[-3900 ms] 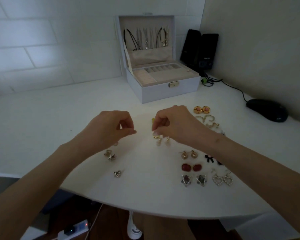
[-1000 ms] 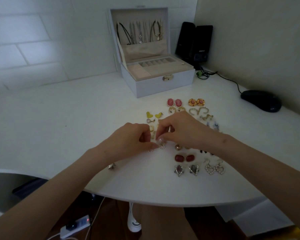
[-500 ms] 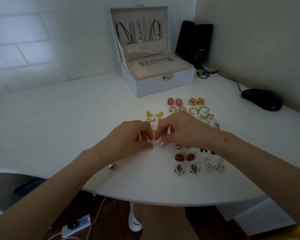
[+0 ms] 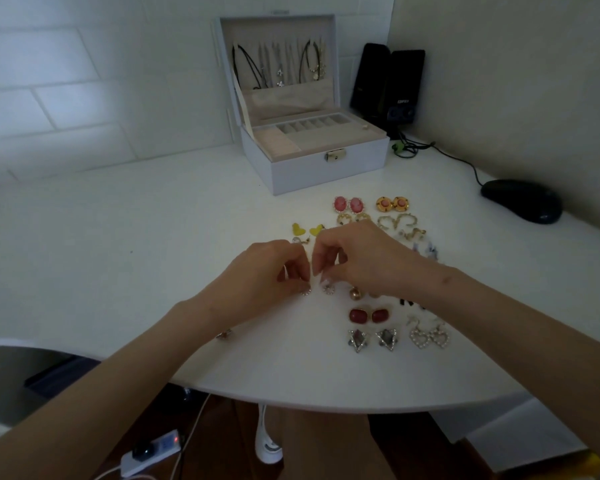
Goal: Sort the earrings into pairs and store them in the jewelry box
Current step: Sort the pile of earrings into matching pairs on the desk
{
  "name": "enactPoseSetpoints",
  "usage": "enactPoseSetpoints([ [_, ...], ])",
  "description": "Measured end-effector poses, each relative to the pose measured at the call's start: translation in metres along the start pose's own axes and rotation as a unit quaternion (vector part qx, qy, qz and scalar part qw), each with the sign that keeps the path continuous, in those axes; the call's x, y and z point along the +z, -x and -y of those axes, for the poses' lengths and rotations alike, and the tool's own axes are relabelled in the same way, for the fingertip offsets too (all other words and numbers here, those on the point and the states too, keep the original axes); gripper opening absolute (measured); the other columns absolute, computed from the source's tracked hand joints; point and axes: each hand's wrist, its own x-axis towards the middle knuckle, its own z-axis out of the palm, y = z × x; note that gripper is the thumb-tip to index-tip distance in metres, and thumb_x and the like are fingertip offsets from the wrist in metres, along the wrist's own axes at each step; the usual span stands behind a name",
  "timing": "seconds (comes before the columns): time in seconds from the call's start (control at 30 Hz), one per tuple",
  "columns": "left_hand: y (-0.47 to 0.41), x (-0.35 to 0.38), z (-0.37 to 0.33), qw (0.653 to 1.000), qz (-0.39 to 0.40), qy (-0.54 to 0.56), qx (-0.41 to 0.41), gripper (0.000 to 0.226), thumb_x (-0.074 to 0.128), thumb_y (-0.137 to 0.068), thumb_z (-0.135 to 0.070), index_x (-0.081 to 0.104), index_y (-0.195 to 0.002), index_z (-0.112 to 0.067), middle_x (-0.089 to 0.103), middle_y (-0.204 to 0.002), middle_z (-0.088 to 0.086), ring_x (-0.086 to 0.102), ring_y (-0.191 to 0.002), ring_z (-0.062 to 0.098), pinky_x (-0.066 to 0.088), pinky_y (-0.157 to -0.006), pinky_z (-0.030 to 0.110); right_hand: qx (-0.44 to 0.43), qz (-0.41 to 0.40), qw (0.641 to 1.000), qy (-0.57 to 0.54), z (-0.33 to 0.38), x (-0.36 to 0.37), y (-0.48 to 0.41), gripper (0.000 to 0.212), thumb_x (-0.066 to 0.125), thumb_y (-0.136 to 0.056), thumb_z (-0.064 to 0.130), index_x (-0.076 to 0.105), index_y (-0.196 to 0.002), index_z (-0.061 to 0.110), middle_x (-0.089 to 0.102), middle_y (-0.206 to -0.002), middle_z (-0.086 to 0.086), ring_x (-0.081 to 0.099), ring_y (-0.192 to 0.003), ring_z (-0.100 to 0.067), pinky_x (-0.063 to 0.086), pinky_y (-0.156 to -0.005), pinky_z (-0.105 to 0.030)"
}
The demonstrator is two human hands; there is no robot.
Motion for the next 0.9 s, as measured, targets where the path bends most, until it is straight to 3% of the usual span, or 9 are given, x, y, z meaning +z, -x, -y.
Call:
enactPoseSetpoints([
  [0.07,0.000,0.000,0.000,1.000,0.000,0.003,-0.001,0.014,0.068,-0.079,-0.017,0.058,-0.080,-0.027,0.058,-0.080,-0.011,0.055,-0.072,0.009,0.043,-0.067,0.021,-0.004,-0.012,1.000,-0.010,-0.002,0.001,-0.001,0.023,0.071,-0.074,0.004,0.059,-0.073,0.024,0.064,-0.080,0.003,0.051,-0.065,-0.001,0.046,-0.064,-0.022],
  [0.17,-0.001,0.000,0.000,1.000,0.001,0.005,-0.003,0.016,0.068,-0.078,-0.018,0.058,-0.079,-0.029,0.060,-0.081,-0.009,0.056,-0.072,0.011,0.044,-0.068,0.022,-0.005,-0.025,0.999,-0.028,-0.002,0.002,-0.002,0.031,0.073,-0.072,0.005,0.053,-0.067,0.029,0.064,-0.076,0.005,0.053,-0.065,-0.004,0.049,-0.066,-0.027],
  [0.3,0.000,0.001,0.001,1.000,-0.001,0.011,-0.004,0.016,0.069,-0.078,-0.019,0.057,-0.077,-0.030,0.060,-0.081,-0.010,0.056,-0.071,0.009,0.044,-0.067,0.022,-0.001,-0.031,0.999,-0.038,-0.003,0.007,-0.003,0.023,0.075,-0.072,0.009,0.058,-0.069,0.025,0.067,-0.077,0.000,0.059,-0.070,-0.013,0.052,-0.070,-0.035],
  [0.4,0.000,0.000,0.000,1.000,-0.001,0.005,-0.005,0.014,0.069,-0.079,-0.020,0.058,-0.077,-0.029,0.058,-0.079,-0.012,0.056,-0.071,0.009,0.044,-0.067,0.021,0.005,-0.034,0.999,-0.034,-0.003,0.007,-0.003,0.016,0.074,-0.072,0.009,0.062,-0.074,0.020,0.068,-0.077,-0.002,0.059,-0.069,-0.012,0.051,-0.069,-0.034],
  [0.5,0.000,-0.001,0.002,1.000,-0.002,0.001,-0.012,0.007,0.068,-0.080,-0.021,0.063,-0.085,-0.022,0.060,-0.082,-0.009,0.056,-0.073,0.011,0.042,-0.066,0.018,0.020,-0.030,0.998,-0.049,-0.005,0.000,-0.002,0.015,0.073,-0.074,0.010,0.064,-0.080,0.020,0.067,-0.076,0.001,0.054,-0.063,-0.001,0.046,-0.069,-0.023],
  [0.63,0.002,-0.005,0.004,1.000,-0.019,0.007,-0.005,0.008,0.067,-0.082,-0.020,0.065,-0.089,-0.019,0.063,-0.084,-0.006,0.056,-0.072,0.012,0.043,-0.067,0.020,0.033,-0.051,0.997,-0.049,-0.007,-0.013,-0.002,0.016,0.073,-0.074,0.010,0.067,-0.085,0.020,0.067,-0.079,0.004,0.055,-0.082,-0.006,0.043,-0.085,-0.029],
  [0.8,0.003,-0.004,0.003,1.000,-0.008,0.009,0.006,0.010,0.067,-0.082,-0.022,0.065,-0.092,-0.022,0.061,-0.084,-0.007,0.056,-0.073,0.011,0.043,-0.067,0.019,0.039,-0.058,0.997,0.018,-0.008,-0.017,-0.002,0.015,0.072,-0.077,0.011,0.071,-0.090,0.020,0.067,-0.085,0.002,0.050,-0.069,0.001,0.040,-0.075,-0.018],
  [0.9,0.002,-0.005,0.005,1.000,-0.028,0.003,-0.004,0.008,0.065,-0.084,-0.020,0.065,-0.091,-0.020,0.060,-0.083,-0.008,0.054,-0.072,0.011,0.041,-0.064,0.016,0.028,-0.053,0.995,0.084,-0.007,-0.013,-0.002,0.016,0.070,-0.079,0.016,0.072,-0.094,0.024,0.066,-0.091,0.004,0.055,-0.086,-0.010,0.047,-0.083,-0.032],
])
